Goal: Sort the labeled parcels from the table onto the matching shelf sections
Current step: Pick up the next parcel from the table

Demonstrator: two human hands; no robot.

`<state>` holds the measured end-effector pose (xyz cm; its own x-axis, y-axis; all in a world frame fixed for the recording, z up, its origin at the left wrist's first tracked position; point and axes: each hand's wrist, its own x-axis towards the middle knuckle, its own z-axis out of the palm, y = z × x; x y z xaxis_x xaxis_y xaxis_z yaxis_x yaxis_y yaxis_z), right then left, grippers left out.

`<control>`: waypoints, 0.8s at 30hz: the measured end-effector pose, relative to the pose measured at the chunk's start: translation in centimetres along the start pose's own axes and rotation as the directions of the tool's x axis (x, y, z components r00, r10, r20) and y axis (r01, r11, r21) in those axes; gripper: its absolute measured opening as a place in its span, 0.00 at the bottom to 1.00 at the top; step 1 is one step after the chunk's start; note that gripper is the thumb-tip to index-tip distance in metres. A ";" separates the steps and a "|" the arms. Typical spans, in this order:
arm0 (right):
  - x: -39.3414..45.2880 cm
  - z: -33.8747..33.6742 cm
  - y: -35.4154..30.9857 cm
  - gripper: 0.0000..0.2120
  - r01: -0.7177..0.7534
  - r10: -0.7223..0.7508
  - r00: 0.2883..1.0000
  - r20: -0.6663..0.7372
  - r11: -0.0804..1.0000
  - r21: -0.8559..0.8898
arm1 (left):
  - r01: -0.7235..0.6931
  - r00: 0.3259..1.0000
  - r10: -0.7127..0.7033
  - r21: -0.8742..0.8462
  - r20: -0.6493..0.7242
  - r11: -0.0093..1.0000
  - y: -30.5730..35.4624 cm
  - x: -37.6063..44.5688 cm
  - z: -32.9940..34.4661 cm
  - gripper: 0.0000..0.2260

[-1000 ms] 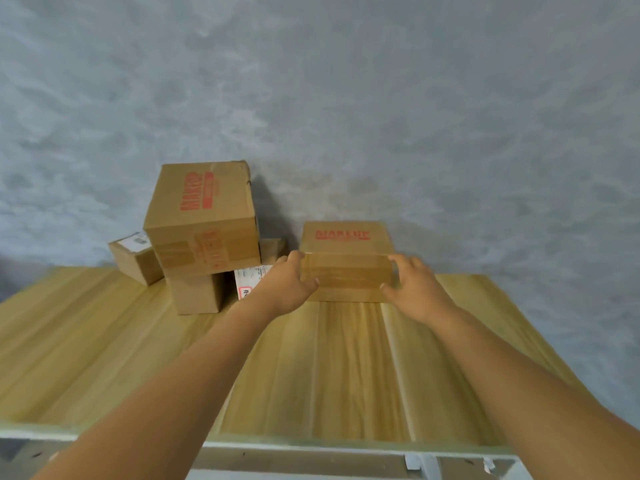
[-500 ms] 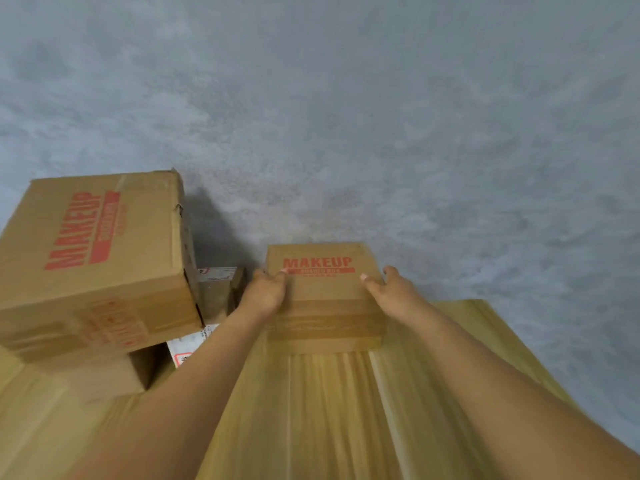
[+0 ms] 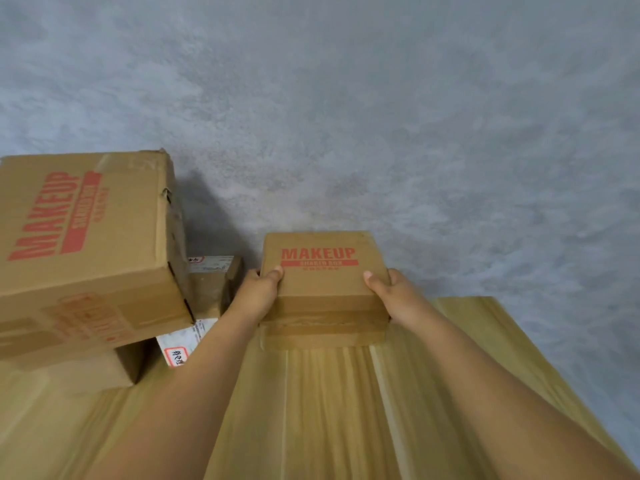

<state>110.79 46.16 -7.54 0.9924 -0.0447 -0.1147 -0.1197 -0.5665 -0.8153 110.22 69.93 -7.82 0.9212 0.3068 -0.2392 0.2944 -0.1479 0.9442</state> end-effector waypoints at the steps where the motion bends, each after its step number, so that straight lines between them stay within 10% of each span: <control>1: -0.1 0.0 0.1 0.25 0.012 -0.012 1.000 -0.006 1.000 0.004 | -0.003 1.000 0.003 0.003 0.000 1.000 -0.1 -0.3 -0.1 0.21; 11: -3.3 -0.9 1.8 0.26 -0.002 -0.008 0.999 0.032 0.953 0.303 | -0.141 0.989 0.144 -0.094 0.027 0.985 -1.7 -4.6 -1.4 0.23; 16: -4.2 -2.7 1.7 0.19 -0.127 0.098 0.992 0.082 0.712 0.690 | -0.050 0.984 0.099 -0.306 0.146 0.951 -2.2 -6.2 -0.5 0.16; 18: -4.4 -4.1 1.3 0.18 -0.060 0.060 0.998 0.021 0.773 0.632 | 0.007 0.977 0.078 -0.392 0.201 0.920 -2.4 -6.4 -0.1 0.13; 22: -5.3 -7.0 -0.4 0.55 -0.042 0.062 0.997 -0.034 0.905 0.424 | -0.021 0.976 0.083 -0.296 0.200 0.955 -2.1 -6.9 0.8 0.16; 24: -5.7 -8.0 -1.8 0.55 -0.012 0.033 0.998 -0.056 0.944 0.331 | -0.114 0.981 0.125 -0.081 0.148 0.990 -1.4 -7.4 1.6 0.20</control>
<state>105.56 40.89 -0.85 0.9880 -0.1091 -0.1093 -0.1347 -0.2617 -0.9557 103.40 66.37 -7.74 0.9783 0.1430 -0.1498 0.1656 -0.1057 0.9805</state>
